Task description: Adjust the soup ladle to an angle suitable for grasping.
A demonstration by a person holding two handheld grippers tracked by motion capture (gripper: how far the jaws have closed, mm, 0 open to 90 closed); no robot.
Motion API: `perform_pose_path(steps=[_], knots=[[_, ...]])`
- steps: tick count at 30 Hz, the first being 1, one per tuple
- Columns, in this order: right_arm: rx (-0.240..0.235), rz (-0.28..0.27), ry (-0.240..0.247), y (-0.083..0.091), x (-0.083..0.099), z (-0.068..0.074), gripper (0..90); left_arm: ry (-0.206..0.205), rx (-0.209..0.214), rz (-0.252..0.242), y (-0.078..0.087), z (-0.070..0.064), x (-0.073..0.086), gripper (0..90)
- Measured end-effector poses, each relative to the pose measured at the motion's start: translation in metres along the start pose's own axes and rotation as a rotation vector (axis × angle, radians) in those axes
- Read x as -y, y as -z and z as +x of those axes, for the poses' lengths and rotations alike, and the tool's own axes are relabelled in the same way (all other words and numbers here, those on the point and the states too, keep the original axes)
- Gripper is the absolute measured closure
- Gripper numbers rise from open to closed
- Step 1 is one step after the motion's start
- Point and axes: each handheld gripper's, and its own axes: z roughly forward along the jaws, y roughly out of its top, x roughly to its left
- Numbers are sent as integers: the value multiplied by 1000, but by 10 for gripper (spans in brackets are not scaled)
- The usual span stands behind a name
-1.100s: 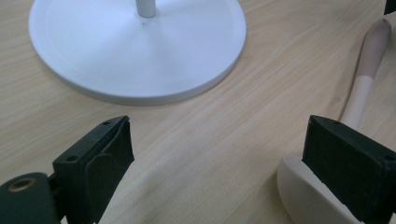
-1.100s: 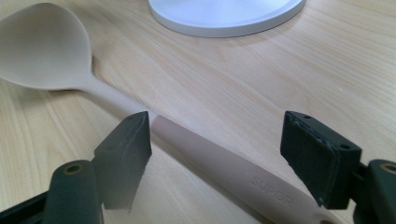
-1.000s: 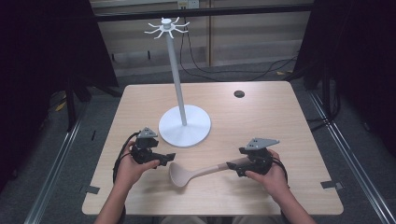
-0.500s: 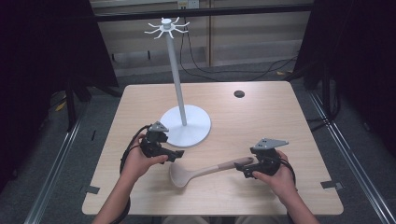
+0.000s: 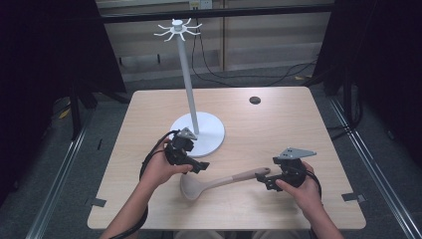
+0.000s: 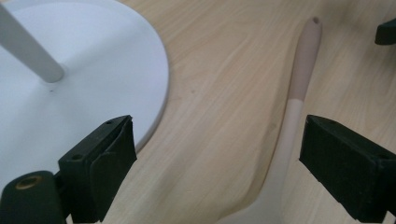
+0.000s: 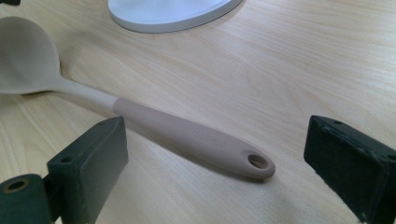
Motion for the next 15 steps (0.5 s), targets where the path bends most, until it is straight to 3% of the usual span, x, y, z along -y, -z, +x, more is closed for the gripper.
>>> perform_pose_path(steps=[5, 15], knots=[[-8, -1, 3, 0, 0, 0, 54, -49, 20, 59, -11, -8, -6, 118], [-17, -1, -5, 2, 1, -1, 52, -107, 36, 154, -28, -17, -13, 135]])
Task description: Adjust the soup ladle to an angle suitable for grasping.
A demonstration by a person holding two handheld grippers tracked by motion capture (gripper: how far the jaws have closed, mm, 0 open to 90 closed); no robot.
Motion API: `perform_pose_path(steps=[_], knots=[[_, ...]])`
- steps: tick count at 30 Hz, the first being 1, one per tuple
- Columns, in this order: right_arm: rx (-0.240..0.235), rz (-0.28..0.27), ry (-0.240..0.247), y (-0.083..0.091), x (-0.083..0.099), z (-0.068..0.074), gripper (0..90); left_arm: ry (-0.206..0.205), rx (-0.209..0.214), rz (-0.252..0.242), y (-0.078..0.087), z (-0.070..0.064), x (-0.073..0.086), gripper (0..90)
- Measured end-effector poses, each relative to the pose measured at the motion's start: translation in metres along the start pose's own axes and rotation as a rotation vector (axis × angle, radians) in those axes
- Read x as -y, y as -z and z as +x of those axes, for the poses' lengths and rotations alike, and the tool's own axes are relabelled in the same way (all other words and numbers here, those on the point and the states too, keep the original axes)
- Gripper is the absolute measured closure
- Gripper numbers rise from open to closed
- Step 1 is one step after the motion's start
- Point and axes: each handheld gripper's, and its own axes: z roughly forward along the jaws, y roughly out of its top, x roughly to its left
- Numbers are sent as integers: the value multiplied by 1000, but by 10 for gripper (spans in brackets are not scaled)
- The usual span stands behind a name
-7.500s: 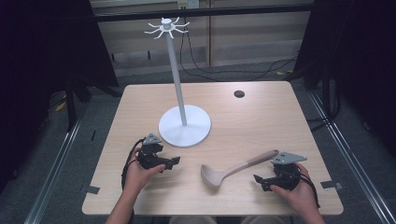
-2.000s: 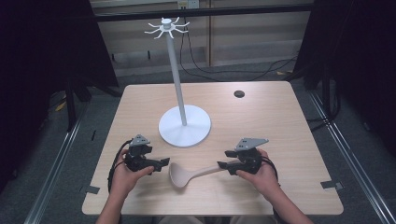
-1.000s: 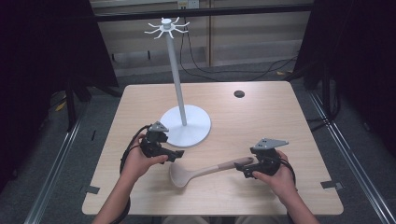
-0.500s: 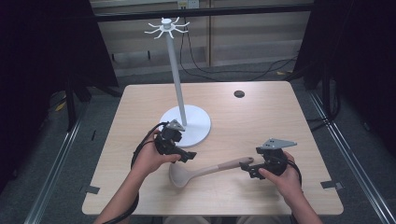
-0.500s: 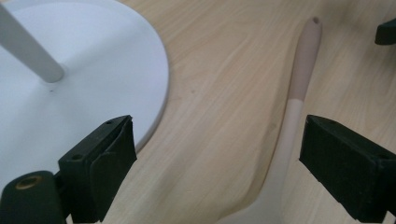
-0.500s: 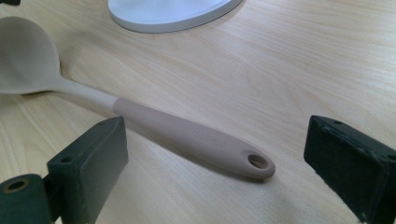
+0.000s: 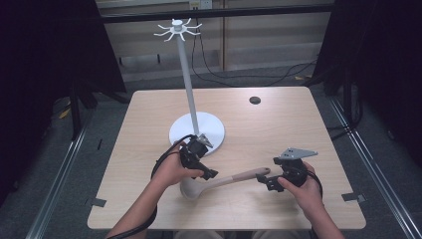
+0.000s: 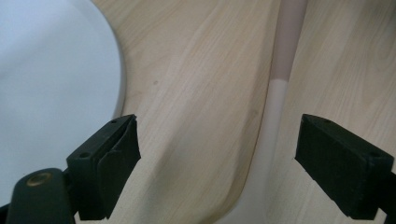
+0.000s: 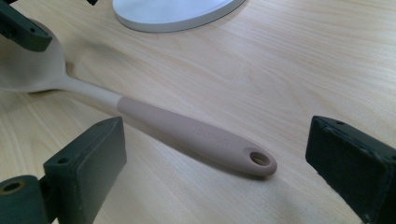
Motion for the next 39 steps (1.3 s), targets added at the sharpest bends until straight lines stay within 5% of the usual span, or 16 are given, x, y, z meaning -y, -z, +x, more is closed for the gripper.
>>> perform_pose_path(steps=[3, 5, 6, 11, 19, 22, 23, 30, 32, 33, 39], knots=[[3, 4, -5, 0, 1, -1, 52, 3, 2, 2, -5, -5, -2, 148], [3, 1, -6, 1, 0, -1, 53, -31, 6, 38, -7, -7, -5, 161], [7, -2, -4, 2, 0, -2, 53, -8, 7, 21, -10, -9, -5, 170], [7, 0, -6, 3, 1, -2, 55, -60, 15, 82, -19, -16, -9, 225], [11, -1, 0, 4, 0, -3, 56, -133, 5, 151, -31, -25, -13, 380], [11, -2, -3, 5, 0, -4, 56, -116, 5, 139, -34, -28, -13, 448], [13, -3, -4, 5, 0, -4, 56, -161, 12, 178, -36, -27, -14, 469], [13, -5, -2, 4, 1, -4, 58, -176, 10, 211, -48, -36, -15, 554], [13, -6, -1, 4, 1, -4, 58, -180, 41, 239, -49, -35, -15, 592], [13, -6, -1, 4, 1, -4, 58, -181, 13, 214, -50, -36, -15, 603], [12, -2, -5, 4, 1, -5, 58, -205, 62, 245, -49, -37, -16, 773]])
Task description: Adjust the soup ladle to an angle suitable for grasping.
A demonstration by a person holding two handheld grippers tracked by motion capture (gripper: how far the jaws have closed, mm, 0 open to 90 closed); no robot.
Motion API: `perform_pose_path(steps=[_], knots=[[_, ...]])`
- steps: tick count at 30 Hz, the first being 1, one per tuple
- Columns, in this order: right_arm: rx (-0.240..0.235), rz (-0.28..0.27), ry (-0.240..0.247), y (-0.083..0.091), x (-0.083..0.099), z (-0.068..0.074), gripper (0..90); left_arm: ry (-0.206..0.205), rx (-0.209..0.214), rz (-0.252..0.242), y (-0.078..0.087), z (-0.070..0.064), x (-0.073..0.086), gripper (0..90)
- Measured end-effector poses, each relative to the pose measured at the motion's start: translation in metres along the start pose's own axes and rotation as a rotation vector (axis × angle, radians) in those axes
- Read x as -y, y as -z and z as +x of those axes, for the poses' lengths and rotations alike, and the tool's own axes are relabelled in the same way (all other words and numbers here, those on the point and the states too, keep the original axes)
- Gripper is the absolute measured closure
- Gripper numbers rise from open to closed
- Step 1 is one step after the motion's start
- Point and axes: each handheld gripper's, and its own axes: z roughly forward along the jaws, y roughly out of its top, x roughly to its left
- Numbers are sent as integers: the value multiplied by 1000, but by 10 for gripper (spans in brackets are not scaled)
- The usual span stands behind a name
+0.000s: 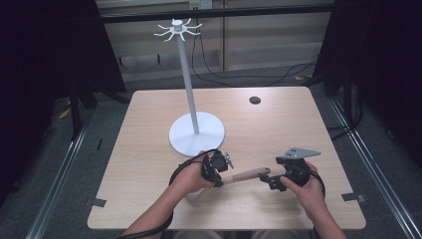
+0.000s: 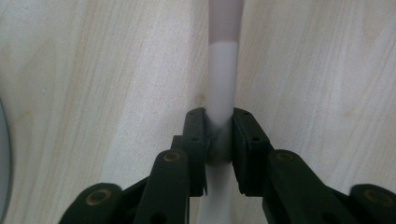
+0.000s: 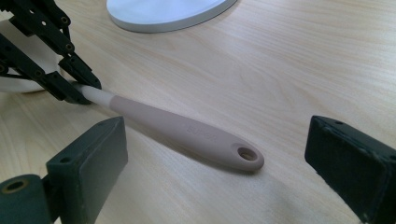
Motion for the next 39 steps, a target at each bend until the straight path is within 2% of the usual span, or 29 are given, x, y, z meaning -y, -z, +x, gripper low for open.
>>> perform_pose_path(steps=[1, 2, 4, 5, 7, 8, 10, 11, 12, 19, 23, 24, 29, 30, 33, 34, 35, 36, 39], knots=[[1, 0, -2, 0, 0, 0, 58, -9, -29, -4, -1, -2, 0, 776], [0, -4, -1, 0, 0, 0, 59, -9, -23, 13, 0, -2, -2, 778], [2, -6, -5, 1, 0, -1, 59, -10, -30, 6, -1, -3, -1, 780], [4, -8, -5, 1, 0, -1, 59, -1, -2, 8, 1, -1, -1, 781], [6, -13, -6, 3, -1, -2, 59, 26, 4, -9, 3, 1, 2, 782], [6, -15, -7, 3, -1, -2, 59, 35, -22, -29, 3, 0, 4, 783], [14, -18, -6, 4, 0, -4, 59, 44, -35, -44, 7, 2, 7, 783], [14, -19, -9, 4, 0, -4, 59, 46, -18, -35, 10, 4, 8, 783], [17, -18, -8, 4, 0, -4, 59, 59, -21, -47, 13, 5, 10, 783], [12, -13, -6, 3, 0, -3, 59, 84, -44, -67, 21, 11, 17, 783], [7, -10, 1, 1, -1, -2, 58, 109, -52, -127, 27, 14, 22, 783], [5, -9, 0, 0, -1, -1, 58, 128, -56, -140, 28, 13, 22, 783], [4, -11, 1, 0, -1, -2, 58, 137, -78, -183, 36, 15, 28, 784], [4, -11, 0, 0, -1, -2, 58, 156, -80, -205, 37, 15, 29, 784], [1, -6, -7, 0, 0, -1, 58, 155, -89, -235, 41, 16, 32, 783], [-1, -6, -3, -1, 0, -1, 58, 168, -92, -254, 42, 15, 33, 784], [-1, -3, -2, -1, 0, 0, 58, 139, -97, -250, 45, 17, 34, 784], [-4, -1, -2, -1, -1, 0, 58, 185, -93, -299, 44, 14, 35, 784], [-6, -4, 4, -3, -1, 0, 58, 207, -94, -350, 48, 14, 38, 784]])
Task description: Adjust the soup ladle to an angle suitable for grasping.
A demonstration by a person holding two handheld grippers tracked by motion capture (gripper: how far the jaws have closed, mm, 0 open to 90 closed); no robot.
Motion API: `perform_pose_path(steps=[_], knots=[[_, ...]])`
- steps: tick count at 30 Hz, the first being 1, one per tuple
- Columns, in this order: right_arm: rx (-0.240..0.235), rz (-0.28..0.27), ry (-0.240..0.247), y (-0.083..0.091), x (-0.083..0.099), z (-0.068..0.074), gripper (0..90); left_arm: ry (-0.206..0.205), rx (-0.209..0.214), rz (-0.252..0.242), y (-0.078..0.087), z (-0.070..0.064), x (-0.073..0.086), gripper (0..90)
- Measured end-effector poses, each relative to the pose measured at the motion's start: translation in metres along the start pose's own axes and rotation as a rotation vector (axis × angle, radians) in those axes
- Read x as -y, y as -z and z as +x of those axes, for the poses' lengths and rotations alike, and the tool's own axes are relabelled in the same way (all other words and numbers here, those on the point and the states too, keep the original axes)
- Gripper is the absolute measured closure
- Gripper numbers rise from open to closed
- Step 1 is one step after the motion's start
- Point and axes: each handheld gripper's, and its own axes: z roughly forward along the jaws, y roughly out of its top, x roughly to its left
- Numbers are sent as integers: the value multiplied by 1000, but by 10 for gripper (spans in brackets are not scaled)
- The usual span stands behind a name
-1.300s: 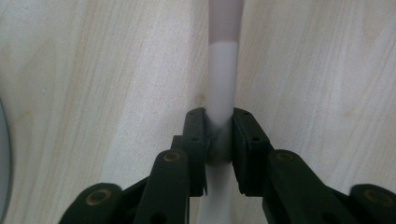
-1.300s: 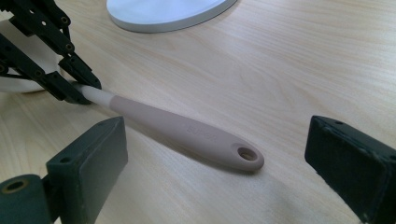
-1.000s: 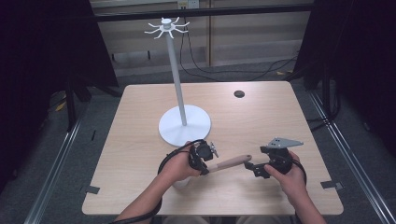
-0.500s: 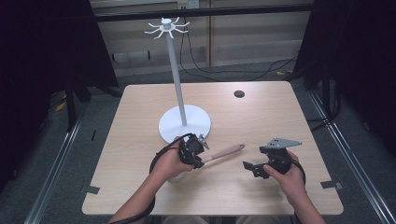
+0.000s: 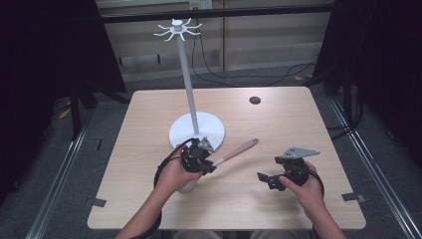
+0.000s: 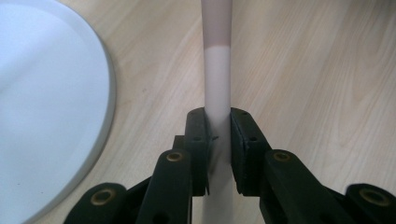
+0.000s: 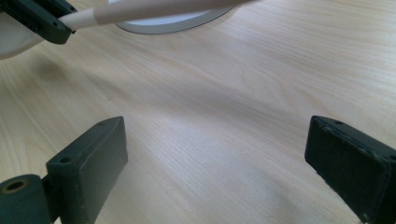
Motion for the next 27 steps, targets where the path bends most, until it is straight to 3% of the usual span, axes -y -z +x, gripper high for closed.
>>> perform_pose_path(steps=[1, 6, 14, 16, 18, 27], knots=[[-1, 2, 0, 0, 0, 0, 59, -16, -3, 1, 2, 1, 0, 784], [-4, 3, -2, -2, -2, 0, 58, -8, -27, -34, 9, 3, 1, 784], [-17, 4, 7, -6, -5, 2, 58, 64, -48, -174, 22, 6, 9, 784], [-21, 7, 8, -8, -6, 2, 58, 66, -49, -175, 25, 6, 9, 784], [-21, 9, 10, -9, -6, 2, 58, 86, -48, -223, 31, 8, 11, 784], [-30, 19, 26, -15, -8, 5, 58, 115, -72, -300, 49, 12, 17, 784]])
